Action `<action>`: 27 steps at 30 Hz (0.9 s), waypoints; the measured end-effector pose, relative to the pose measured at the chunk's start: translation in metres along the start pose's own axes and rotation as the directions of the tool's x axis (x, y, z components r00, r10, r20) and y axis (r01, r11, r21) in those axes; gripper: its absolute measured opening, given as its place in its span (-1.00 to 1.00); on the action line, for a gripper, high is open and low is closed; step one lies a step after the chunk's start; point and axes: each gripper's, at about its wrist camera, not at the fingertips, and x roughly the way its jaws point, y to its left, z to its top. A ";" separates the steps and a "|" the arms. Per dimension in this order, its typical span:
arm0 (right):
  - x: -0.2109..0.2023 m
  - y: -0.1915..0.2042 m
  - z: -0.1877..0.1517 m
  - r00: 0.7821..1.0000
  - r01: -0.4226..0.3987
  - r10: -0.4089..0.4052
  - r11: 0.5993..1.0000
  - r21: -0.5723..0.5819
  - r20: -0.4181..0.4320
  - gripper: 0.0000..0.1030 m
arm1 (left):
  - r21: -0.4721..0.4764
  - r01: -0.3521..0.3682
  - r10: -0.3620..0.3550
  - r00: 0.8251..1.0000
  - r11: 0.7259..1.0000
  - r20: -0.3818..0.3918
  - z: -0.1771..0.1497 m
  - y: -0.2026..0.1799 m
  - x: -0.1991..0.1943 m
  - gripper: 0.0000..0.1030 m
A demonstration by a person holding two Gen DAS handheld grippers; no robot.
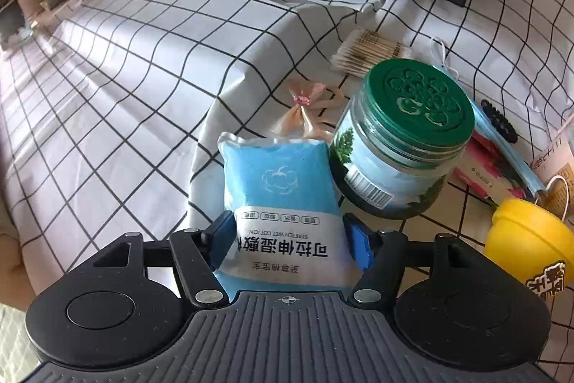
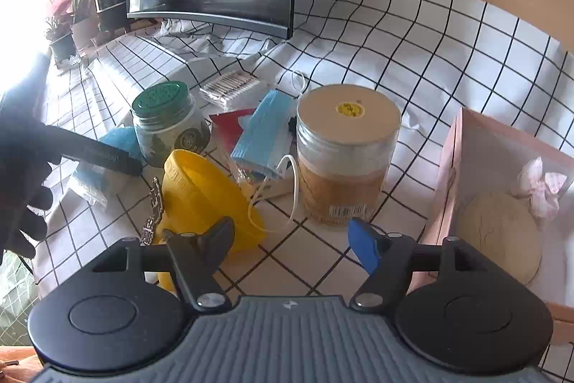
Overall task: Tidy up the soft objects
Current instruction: 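Grasp the blue wet-cotton pack with the left tool, then grasp the yellow funnel-shaped toy with the right tool while the left holds the pack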
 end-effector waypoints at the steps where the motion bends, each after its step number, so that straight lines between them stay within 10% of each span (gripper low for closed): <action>1: -0.001 0.001 0.000 1.000 0.001 -0.001 1.000 -0.008 0.007 0.48 | -0.017 0.017 -0.017 1.000 1.000 0.008 -0.001 0.005 -0.001 0.35; 13: -0.014 0.057 0.026 0.987 -0.159 0.161 0.969 -0.190 -0.004 0.49 | 0.030 0.127 -0.126 0.992 0.991 -0.018 0.002 0.020 -0.002 0.34; 19: 0.033 0.066 0.044 0.974 -0.193 0.166 0.964 -0.182 -0.151 0.46 | -0.024 0.199 -0.198 0.980 0.980 0.028 -0.006 0.039 -0.012 0.19; 27: 0.020 0.062 0.045 0.950 -0.241 0.221 0.968 -0.066 -0.220 -0.81 | 0.068 0.277 -0.279 0.960 0.958 0.017 -0.024 0.043 -0.042 0.12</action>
